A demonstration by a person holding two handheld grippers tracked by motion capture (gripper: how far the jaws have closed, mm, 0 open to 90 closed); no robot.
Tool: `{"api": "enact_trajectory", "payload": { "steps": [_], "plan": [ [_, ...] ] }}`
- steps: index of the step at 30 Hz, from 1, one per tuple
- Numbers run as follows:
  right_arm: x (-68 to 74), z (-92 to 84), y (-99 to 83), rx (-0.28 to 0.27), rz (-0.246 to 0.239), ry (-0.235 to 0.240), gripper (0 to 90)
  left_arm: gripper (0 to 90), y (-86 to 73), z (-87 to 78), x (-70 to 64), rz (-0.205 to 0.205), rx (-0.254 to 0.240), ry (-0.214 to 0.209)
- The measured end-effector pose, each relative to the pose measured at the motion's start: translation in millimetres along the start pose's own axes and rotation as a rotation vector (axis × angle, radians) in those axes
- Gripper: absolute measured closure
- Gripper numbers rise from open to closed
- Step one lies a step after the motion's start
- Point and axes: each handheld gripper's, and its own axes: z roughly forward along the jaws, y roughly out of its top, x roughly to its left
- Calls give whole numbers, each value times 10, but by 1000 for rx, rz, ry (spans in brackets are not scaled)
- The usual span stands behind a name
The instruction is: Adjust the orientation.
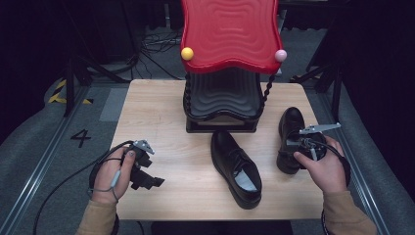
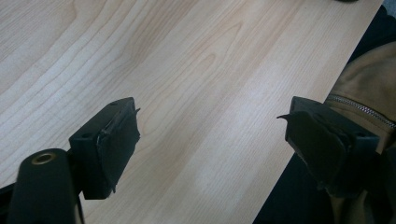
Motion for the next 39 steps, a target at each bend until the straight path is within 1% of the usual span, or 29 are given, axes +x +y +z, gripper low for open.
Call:
{"api": "enact_trajectory", "payload": {
  "steps": [1,4,6,9,11,12,15,16,20,23,25,27,28,29,31,33,36,37,39],
  "plan": [
    [-36,9,-8,-7,-5,-8,527,180,0,0,0,0,1,0],
    [-107,35,-30,-1,9,-36,525,180,-1,2,-1,1,2,1],
    [-156,76,-50,11,18,-36,525,180,-2,2,-2,-1,2,1],
    [-226,157,-85,37,37,-32,525,180,-3,1,-5,-2,2,0],
    [-259,199,-101,40,45,-13,525,180,-6,-1,-6,-4,1,2],
    [-276,223,-109,40,58,1,525,180,-9,-2,-5,-3,0,2],
    [-318,274,-122,58,66,6,528,180,-28,-5,-3,-7,1,5],
    [-318,274,-122,58,66,6,528,180,-28,-5,-3,-7,1,5],
    [-335,351,-125,86,73,11,537,180,-60,-20,-5,-16,-1,5],
    [-330,396,-117,101,79,31,546,180,-83,-30,-7,-21,-1,7],
    [-329,429,-113,113,82,36,565,180,-97,-34,-10,-26,-2,8],
    [-330,448,-111,124,85,42,606,180,-108,-40,-10,-25,-3,8],
    [-328,457,-110,135,87,44,638,180,-117,-44,-14,-30,-4,9],
    [-331,463,-108,142,71,35,683,180,-122,-46,-13,-29,-4,14],
    [-337,460,-104,148,70,23,752,180,-134,-49,-8,-32,-4,10],
    [-341,448,-99,141,72,26,772,180,-137,-55,-2,-35,-8,13],
    [-328,425,-97,138,50,12,788,180,-124,-53,3,-30,-6,10],
    [-328,425,-97,138,50,12,788,180,-124,-53,3,-30,-6,10],
    [-322,379,-94,110,35,-2,788,180,-113,-46,5,-28,-8,7]
  ]
}}
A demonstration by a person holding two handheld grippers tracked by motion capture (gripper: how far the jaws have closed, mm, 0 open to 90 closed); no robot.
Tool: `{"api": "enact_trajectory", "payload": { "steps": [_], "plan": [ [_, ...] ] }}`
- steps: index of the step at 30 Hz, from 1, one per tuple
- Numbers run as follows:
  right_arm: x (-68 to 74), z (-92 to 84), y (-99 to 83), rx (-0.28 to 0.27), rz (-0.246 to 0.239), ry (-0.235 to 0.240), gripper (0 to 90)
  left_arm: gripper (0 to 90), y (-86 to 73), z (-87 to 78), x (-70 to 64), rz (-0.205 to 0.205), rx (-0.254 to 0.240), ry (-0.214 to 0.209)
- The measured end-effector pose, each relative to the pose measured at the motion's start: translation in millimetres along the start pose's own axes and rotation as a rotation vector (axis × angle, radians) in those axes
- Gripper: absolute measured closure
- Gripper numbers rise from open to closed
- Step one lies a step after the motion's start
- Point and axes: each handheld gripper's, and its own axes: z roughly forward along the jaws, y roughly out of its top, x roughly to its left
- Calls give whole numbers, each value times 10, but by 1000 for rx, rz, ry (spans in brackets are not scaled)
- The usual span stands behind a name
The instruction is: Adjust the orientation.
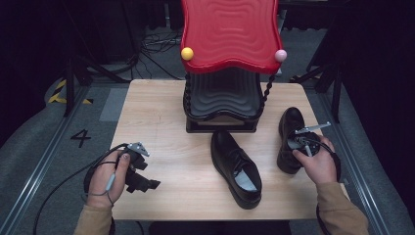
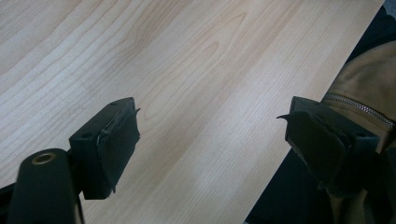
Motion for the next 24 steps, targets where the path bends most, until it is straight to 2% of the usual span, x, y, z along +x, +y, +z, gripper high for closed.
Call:
{"api": "enact_trajectory", "payload": {
  "steps": [4,8,14,19,22,24],
  "plan": [
    [19,-100,6,-22,-12,16,782,180,33,12,2,3,1,-2],
    [102,-212,7,-14,-44,34,775,180,72,26,11,16,2,-8],
    [308,-449,7,-20,-104,101,774,180,140,54,17,29,1,-14],
    [534,-605,-10,10,-172,134,773,180,190,77,16,41,5,-19],
    [609,-645,-18,29,-183,141,773,180,204,75,17,46,3,-20],
    [694,-686,-29,47,-213,159,773,180,224,86,21,51,4,-21]
  ]
}}
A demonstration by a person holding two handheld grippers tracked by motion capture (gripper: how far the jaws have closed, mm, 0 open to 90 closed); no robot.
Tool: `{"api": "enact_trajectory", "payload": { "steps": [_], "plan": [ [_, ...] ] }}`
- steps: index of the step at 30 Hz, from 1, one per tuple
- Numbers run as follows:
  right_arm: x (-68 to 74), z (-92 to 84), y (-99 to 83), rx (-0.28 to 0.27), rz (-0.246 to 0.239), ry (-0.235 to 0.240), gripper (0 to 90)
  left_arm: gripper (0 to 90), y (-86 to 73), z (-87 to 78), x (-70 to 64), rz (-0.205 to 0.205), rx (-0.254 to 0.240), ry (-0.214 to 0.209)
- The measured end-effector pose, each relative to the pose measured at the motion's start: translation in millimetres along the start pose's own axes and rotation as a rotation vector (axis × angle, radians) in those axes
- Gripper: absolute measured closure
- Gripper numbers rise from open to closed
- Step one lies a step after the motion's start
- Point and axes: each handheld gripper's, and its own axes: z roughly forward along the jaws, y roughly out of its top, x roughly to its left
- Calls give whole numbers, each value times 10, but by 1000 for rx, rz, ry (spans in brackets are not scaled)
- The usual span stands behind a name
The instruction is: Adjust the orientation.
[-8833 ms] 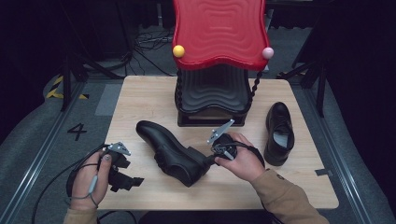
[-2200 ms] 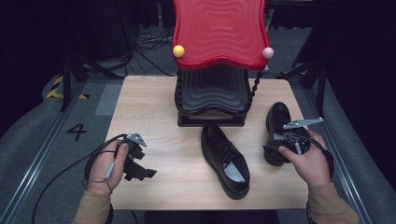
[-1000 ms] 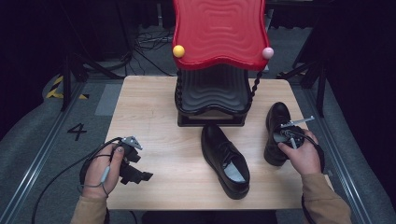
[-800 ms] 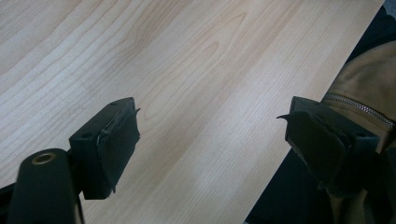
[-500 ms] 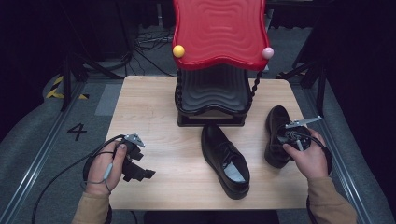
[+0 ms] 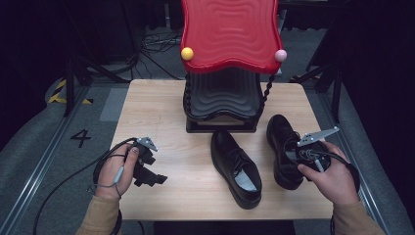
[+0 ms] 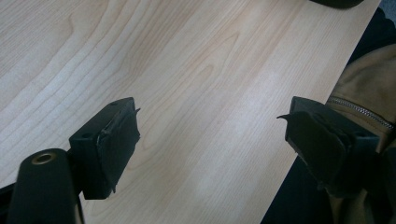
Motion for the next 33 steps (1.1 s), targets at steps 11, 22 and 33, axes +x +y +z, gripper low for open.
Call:
{"api": "enact_trajectory", "payload": {
  "steps": [11,22,33],
  "plan": [
    [262,-13,34,43,-116,79,771,180,45,35,-7,7,8,-5],
    [401,85,98,89,-220,132,768,178,33,40,-11,7,14,-5],
    [318,343,173,120,-361,106,764,177,-51,-2,-16,-15,8,10]
  ]
}}
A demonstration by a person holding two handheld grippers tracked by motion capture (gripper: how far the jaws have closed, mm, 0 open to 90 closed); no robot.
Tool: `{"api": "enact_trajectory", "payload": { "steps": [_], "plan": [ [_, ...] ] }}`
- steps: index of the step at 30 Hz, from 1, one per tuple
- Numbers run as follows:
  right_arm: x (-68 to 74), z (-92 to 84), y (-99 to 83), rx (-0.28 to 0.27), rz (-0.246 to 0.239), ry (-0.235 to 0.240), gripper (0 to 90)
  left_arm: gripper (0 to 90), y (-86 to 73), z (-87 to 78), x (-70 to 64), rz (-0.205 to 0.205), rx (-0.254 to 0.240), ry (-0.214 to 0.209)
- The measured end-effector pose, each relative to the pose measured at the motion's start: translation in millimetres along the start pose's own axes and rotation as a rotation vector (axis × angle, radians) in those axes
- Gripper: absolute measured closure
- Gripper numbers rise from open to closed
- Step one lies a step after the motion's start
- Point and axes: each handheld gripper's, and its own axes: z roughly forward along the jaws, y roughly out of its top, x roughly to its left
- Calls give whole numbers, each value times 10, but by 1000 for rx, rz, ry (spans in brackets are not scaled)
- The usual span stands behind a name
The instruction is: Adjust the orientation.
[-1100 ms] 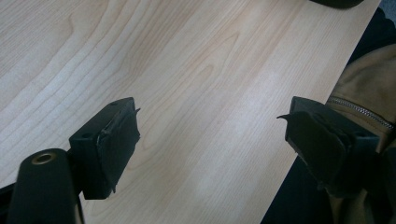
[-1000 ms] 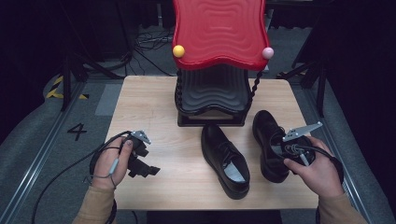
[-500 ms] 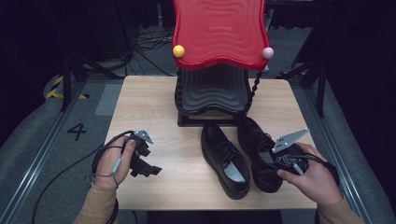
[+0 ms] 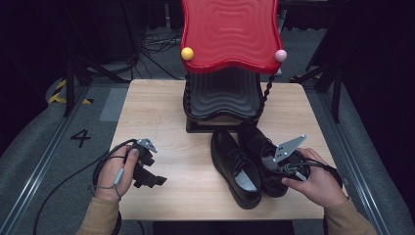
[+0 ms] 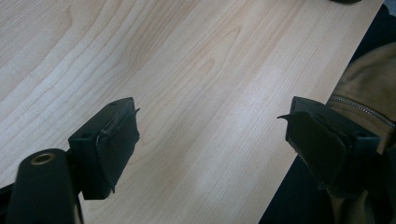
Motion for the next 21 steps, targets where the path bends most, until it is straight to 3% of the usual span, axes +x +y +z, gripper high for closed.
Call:
{"api": "enact_trajectory", "payload": {
  "steps": [9,14,16,21],
  "plan": [
    [-94,207,-20,48,-44,-11,764,175,3,20,5,-3,3,-3],
    [-81,269,-48,74,-32,-18,766,175,24,22,-2,2,0,-7],
    [-67,383,-59,157,-29,-16,768,175,24,21,-6,1,0,-9],
    [-69,403,-70,166,-1,-17,766,174,32,20,15,3,0,-4]
  ]
}}
